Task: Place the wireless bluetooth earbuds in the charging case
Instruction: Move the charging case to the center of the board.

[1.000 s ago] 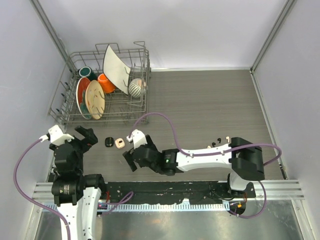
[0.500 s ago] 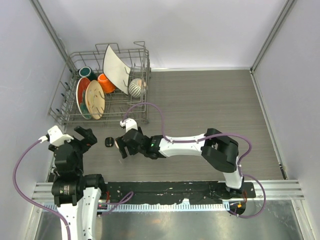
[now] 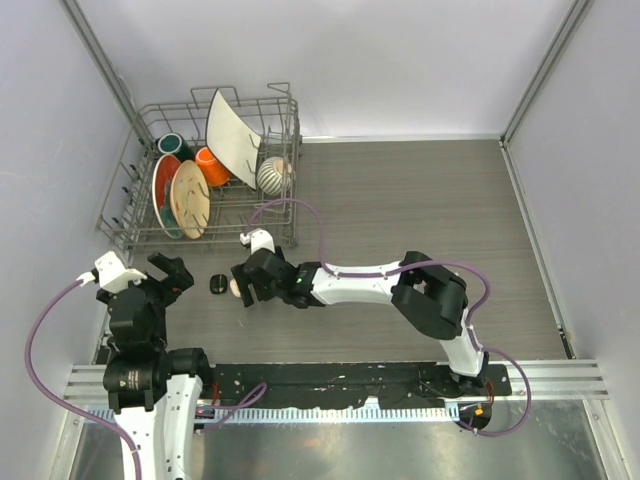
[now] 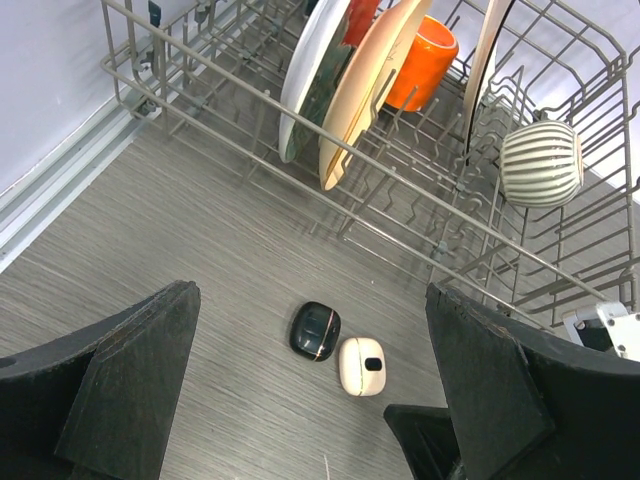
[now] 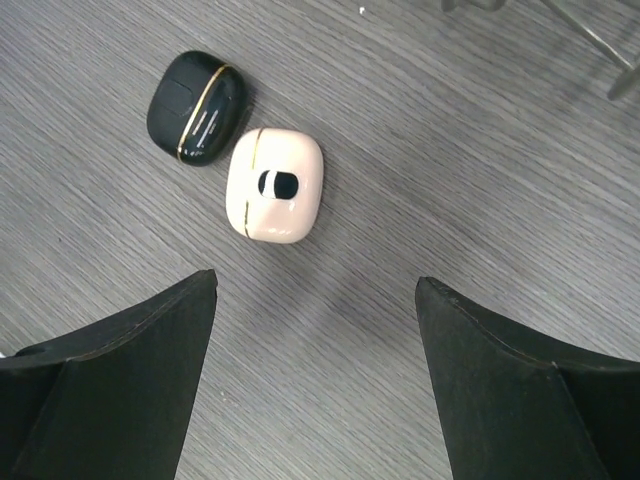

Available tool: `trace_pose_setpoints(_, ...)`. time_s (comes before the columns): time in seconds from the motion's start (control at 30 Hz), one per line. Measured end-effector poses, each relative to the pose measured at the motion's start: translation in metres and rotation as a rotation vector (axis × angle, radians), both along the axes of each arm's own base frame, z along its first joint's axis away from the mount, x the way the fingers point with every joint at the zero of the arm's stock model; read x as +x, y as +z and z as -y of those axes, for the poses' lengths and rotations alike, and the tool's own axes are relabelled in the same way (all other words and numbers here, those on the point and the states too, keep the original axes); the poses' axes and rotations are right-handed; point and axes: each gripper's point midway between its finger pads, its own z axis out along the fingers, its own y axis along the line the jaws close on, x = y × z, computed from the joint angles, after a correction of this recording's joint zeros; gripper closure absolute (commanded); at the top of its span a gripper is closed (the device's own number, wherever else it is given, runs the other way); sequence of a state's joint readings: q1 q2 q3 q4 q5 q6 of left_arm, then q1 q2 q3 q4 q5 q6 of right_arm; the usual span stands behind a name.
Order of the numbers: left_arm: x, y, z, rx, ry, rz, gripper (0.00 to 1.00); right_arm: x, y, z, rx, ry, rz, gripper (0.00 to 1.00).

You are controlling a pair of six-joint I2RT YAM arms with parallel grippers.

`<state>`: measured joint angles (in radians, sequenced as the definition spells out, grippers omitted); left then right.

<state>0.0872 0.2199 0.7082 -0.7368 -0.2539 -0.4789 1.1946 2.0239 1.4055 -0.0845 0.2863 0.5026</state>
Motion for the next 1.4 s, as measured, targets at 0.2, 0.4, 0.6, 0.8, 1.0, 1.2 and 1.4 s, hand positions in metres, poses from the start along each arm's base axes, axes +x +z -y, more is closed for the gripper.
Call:
trace_pose_setpoints(0.2,0.000,0.000,0.000,0.000,0.001,0.000,0.00,0.007,0.000,-0.008,0.008,-0.008,0.002,0.18)
trace_pose_setpoints(0.4,0.000,0.000,-0.001,0.001,0.005,0.000,0.00,0.010,-0.010,-0.009,-0.011,-0.019,-0.005,0.19)
trace_pose_setpoints(0.6,0.000,0.000,-0.001,0.002,0.008,-0.001,0.00,0.015,-0.014,-0.018,-0.007,-0.017,-0.009,0.20)
trace_pose_setpoints(0.8,0.000,0.000,-0.001,0.002,0.009,-0.001,0.00,0.019,-0.018,-0.027,-0.005,-0.019,-0.010,0.20)
trace_pose_setpoints(1.0,-0.001,0.000,-0.002,0.002,0.009,-0.001,0.00,0.019,-0.020,-0.033,-0.007,-0.027,-0.005,0.20)
trace_pose_setpoints(1.2,-0.001,0.000,-0.002,0.003,0.013,-0.001,0.00,0.017,-0.029,-0.040,-0.034,-0.031,0.005,0.26)
trace_pose_setpoints(1.4,-0.001,0.000,-0.003,0.004,0.016,-0.001,0.00,0.017,-0.037,-0.035,-0.075,-0.038,0.018,0.28)
